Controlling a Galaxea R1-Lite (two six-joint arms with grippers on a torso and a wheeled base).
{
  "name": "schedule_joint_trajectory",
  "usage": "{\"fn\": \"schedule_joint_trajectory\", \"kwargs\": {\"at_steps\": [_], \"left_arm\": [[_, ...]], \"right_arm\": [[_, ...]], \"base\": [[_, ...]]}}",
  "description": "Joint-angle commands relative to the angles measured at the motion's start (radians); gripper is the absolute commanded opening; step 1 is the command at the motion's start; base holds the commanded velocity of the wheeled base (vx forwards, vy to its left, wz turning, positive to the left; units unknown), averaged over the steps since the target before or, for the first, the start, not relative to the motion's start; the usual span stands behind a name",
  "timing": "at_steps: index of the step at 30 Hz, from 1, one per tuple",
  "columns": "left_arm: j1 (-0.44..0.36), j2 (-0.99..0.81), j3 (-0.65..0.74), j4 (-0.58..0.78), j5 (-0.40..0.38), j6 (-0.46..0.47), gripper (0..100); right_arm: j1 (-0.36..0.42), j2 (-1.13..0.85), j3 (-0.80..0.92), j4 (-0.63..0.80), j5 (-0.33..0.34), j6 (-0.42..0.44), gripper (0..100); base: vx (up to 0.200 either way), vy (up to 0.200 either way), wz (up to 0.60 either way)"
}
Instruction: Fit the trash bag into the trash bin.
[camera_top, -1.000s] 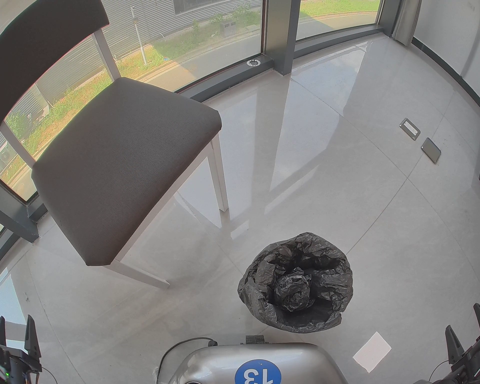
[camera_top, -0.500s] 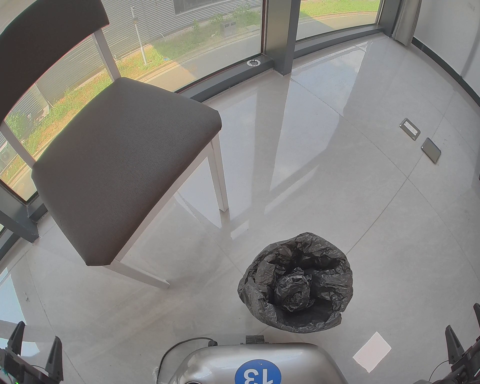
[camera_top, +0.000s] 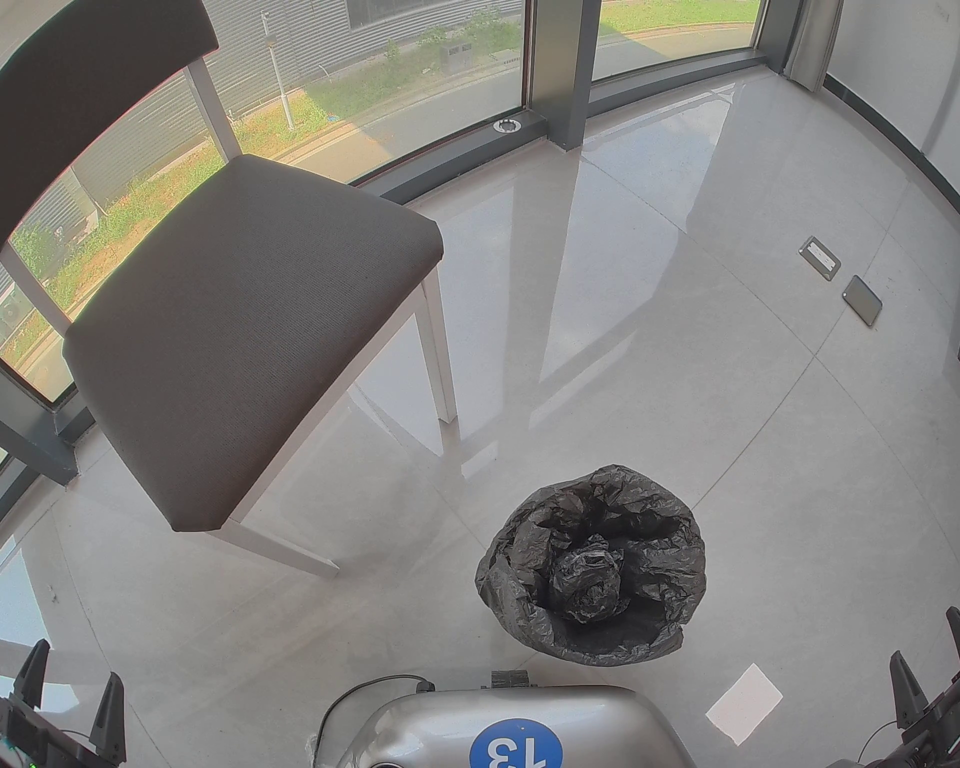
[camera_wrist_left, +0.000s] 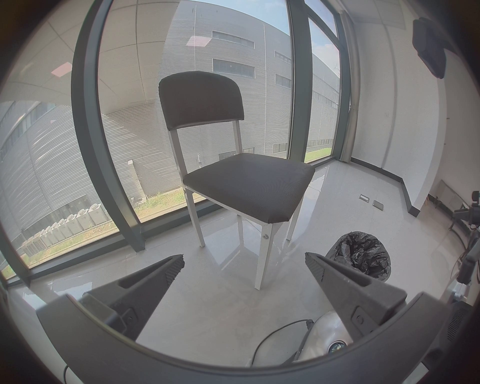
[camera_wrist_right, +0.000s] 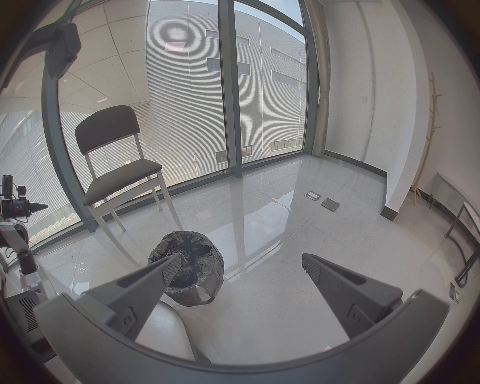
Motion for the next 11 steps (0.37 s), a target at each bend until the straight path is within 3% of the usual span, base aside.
{"fn": "schedule_joint_trajectory", "kwargs": {"at_steps": [1, 11], "left_arm": [[-0.001, -0.015, 0.016, -0.007, -0.003, 0.005, 100], [-0.001, -0.015, 0.016, -0.007, -0.001, 0.007, 100]], "right_arm": [[0.000, -0.015, 0.013, 0.000, 0.000, 0.000, 100], [0.000, -0.015, 0.013, 0.000, 0.000, 0.000, 100]], "base": [[0.000, 0.000, 0.00], [0.000, 0.000, 0.00]]}}
